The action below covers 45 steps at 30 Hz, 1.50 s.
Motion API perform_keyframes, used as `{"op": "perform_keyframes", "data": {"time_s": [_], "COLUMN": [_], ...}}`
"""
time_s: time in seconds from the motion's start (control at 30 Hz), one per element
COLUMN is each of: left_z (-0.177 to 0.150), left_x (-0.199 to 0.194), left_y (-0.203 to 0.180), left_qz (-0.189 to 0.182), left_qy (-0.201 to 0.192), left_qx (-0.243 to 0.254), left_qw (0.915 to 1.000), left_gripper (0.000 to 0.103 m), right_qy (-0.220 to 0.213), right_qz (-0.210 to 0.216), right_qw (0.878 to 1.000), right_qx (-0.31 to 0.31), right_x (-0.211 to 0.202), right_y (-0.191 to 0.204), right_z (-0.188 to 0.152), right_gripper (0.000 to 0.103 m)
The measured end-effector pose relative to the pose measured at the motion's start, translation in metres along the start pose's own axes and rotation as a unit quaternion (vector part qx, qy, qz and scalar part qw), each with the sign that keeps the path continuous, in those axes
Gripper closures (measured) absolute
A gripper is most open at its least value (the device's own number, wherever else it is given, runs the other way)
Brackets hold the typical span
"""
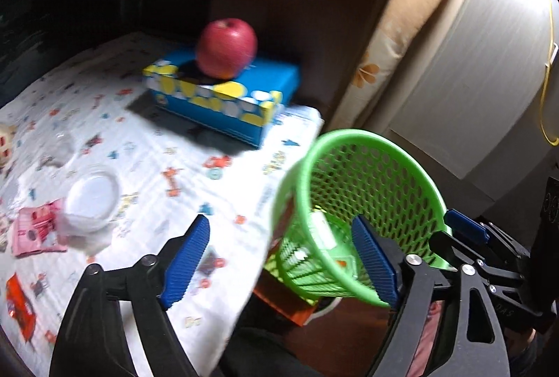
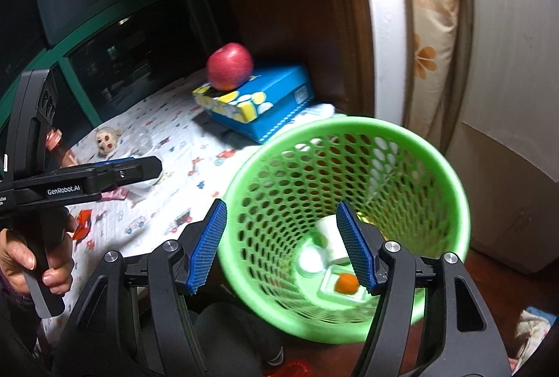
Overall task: Collect trash
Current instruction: 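Grasp the orange snack wrapper with the left gripper while the right grasps the clear lid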
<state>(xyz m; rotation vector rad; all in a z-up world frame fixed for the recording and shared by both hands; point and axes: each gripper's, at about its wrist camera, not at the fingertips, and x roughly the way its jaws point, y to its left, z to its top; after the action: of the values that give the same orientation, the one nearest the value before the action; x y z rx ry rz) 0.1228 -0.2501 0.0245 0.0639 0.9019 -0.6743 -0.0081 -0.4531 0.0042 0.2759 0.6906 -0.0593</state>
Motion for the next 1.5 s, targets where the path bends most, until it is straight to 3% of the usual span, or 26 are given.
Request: {"op": "perform_keyframes", "data": {"time_s": [0.23,0.4,0.63,0.83,0.97,1.2,1.5], "left_z": [-0.016,-0.037,-0.068,-0.096,-0.113,-0.131,-0.133], "left_x": [-0.037,-0.060,-0.080,-0.096,-0.098,-0.081,-0.059], "left_y": [0.062,0.108,0.171,0.227,0.262,0.303,0.333], "left_qz": [0.066,0.115,0.160,0.205,0.230,0.244,0.245], "left_qy": [-0.025,-0.034,-0.013,0.003,0.016,0.041,0.058], "left_qx": [-0.044,-0.074,-0.111,-0.161,-0.213,-0.280,-0.327], "left_qw": [0.9965,0.9901,0.9807,0.9654,0.9497,0.9276,0.9110], "left_gripper": [0.007,0.007,0.007,0.007,0.007,0.007,0.007], "right_qy": [0.013,0.026,0.044,0.060,0.071,0.083,0.105], "right_qz": [0.043,0.071,0.100,0.113,0.122,0.131,0.142], "right_qw": [0.998,0.995,0.989,0.986,0.983,0.978,0.973], "right_qx": [-0.040,-0.070,-0.095,-0.110,-0.117,-0.138,-0.146], "right_x": [0.022,0.041,0.063,0.079,0.092,0.110,0.140], "right_y": [0.052,0.092,0.137,0.163,0.180,0.203,0.216], "right_z": [0.006,0.007,0.004,0.000,-0.002,-0.002,0.000], "right_gripper": [0.036,0.034,0.034,0.034,0.034,0.034,0.034]}}
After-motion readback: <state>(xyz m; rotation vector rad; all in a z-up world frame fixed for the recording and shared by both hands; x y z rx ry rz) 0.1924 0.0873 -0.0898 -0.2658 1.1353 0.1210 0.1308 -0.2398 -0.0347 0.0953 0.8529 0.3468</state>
